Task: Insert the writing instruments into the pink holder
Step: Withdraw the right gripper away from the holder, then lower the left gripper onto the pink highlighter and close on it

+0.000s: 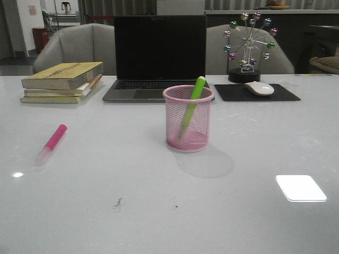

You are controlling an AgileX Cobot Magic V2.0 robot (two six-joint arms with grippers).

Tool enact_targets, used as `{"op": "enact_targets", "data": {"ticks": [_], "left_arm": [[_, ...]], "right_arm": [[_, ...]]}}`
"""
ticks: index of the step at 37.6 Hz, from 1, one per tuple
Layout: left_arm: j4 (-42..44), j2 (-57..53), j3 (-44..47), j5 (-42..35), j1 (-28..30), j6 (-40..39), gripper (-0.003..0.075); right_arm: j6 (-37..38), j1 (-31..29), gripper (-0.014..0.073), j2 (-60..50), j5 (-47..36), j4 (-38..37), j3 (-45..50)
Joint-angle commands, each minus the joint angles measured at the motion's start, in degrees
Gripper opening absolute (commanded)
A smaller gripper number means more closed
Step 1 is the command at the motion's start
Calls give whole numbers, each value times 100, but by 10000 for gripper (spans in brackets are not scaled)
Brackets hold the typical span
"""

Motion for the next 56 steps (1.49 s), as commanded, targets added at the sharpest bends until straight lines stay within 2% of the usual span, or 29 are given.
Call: {"op": "enact_targets", "data": {"ticks": [1,10,26,40,56], "left_arm": [[-243,466,-734,94,-36,3,321],[-530,1764,-1470,527,-36,3,321],[-540,3050,-1483,436,-43,3,321],[-643,3605,-1498,49,-43,3,321],[-798,3973,-1506,-61,-43,3,321]], "right_arm": [[-11,-42,335,-2,-326,-85,-169],[-17,-42,335,-2,-316,-100,-169],[-17,-42,335,-2,-310,-105,-169],[-17,-42,335,-2,-234,-110,-169],[-17,-42,335,-2,427,-218,-169]]}}
